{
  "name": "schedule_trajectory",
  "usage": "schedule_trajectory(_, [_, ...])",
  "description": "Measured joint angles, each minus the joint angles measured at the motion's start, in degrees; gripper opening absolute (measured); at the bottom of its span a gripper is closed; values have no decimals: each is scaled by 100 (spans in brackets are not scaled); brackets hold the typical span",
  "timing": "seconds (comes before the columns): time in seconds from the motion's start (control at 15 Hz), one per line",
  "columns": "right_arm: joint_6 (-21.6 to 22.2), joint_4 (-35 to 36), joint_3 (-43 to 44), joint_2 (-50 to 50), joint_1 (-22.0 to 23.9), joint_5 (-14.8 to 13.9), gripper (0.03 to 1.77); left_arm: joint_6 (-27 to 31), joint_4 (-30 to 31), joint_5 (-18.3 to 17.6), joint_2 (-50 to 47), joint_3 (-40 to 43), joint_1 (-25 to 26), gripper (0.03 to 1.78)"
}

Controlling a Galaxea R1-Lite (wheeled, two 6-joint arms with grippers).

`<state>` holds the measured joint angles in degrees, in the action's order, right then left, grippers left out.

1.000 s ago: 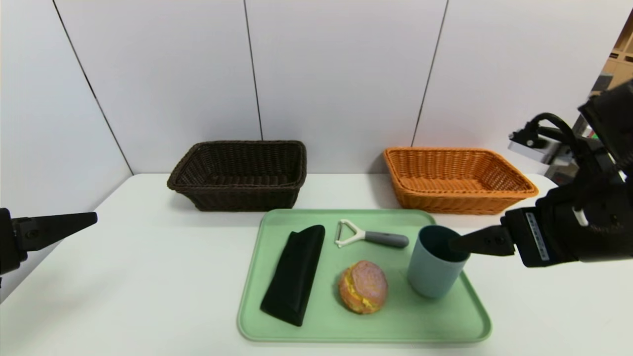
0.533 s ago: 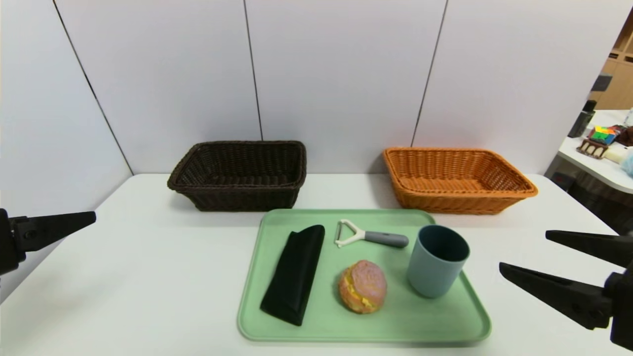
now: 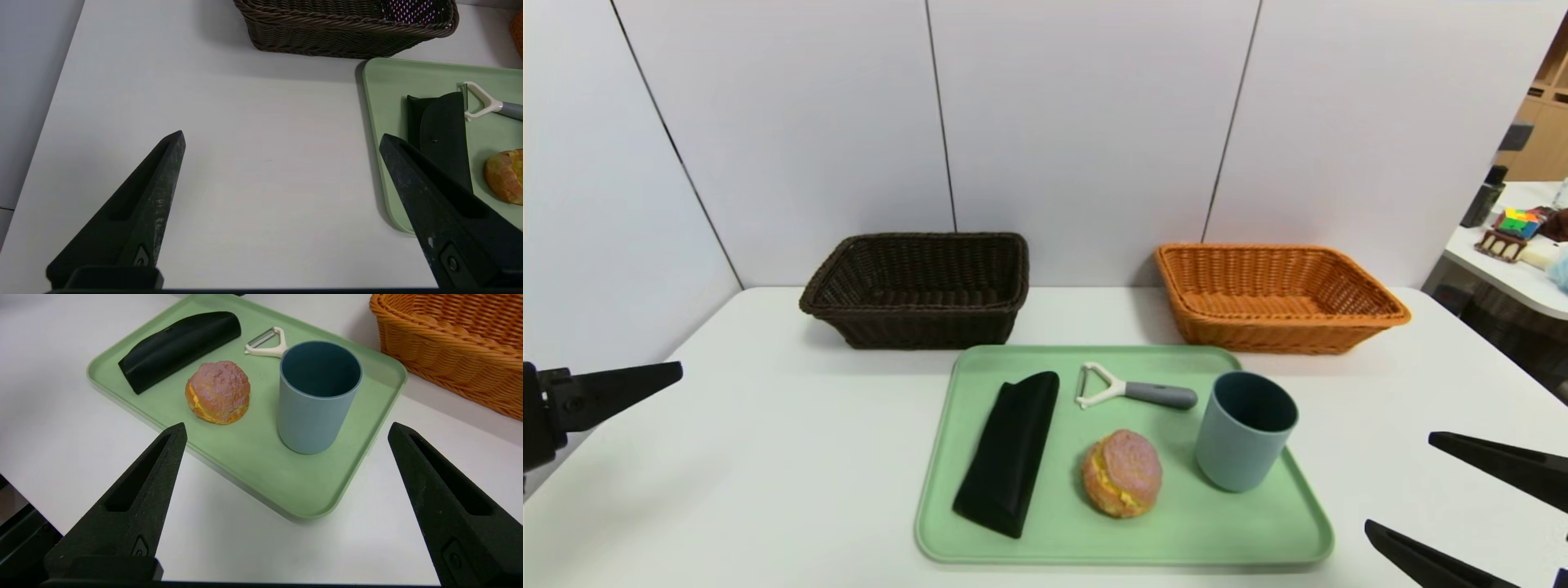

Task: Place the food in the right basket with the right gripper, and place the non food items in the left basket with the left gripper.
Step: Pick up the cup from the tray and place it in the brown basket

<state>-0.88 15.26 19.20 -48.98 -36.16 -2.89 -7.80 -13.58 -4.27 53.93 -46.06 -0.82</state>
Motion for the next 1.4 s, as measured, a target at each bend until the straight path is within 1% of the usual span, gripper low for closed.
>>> schedule_trajectory(0.13, [2, 278, -258, -18, -13, 15, 170, 4, 391, 0, -22, 221, -12, 169])
schedule_trajectory(0.27, [28, 341, -379, -49, -13, 20, 170, 0, 606, 0, -29, 416, -44, 169])
schedule_trajectory(0.47, [22, 469, -449, -121, -13, 26, 170, -7, 962, 6, -41, 872, -340, 169])
schedule_trajectory(0.53, [15, 494, -455, -146, -15, 24, 170, -2, 1163, 6, -55, 1064, -538, 169])
schedule_trajectory(0.67, [4, 499, -460, -179, -15, 22, 170, -11, 1584, 13, -115, 1431, -1090, 169])
schedule_trajectory(0.8, [4, 500, -466, -223, -20, 28, 170, -40, 1802, 16, -179, 1742, -1613, 169])
schedule_trajectory(1.0, [17, 577, -528, -300, -102, 57, 170, -51, 2154, 16, -215, 2136, -2100, 169])
schedule_trajectory(1.13, [15, 877, -685, -405, -179, 61, 170, -44, 2482, 17, -217, 2337, -2211, 169])
schedule_trajectory(1.4, [37, 1608, -897, -842, -254, 61, 170, -68, 2570, 11, -179, 2470, -2282, 169])
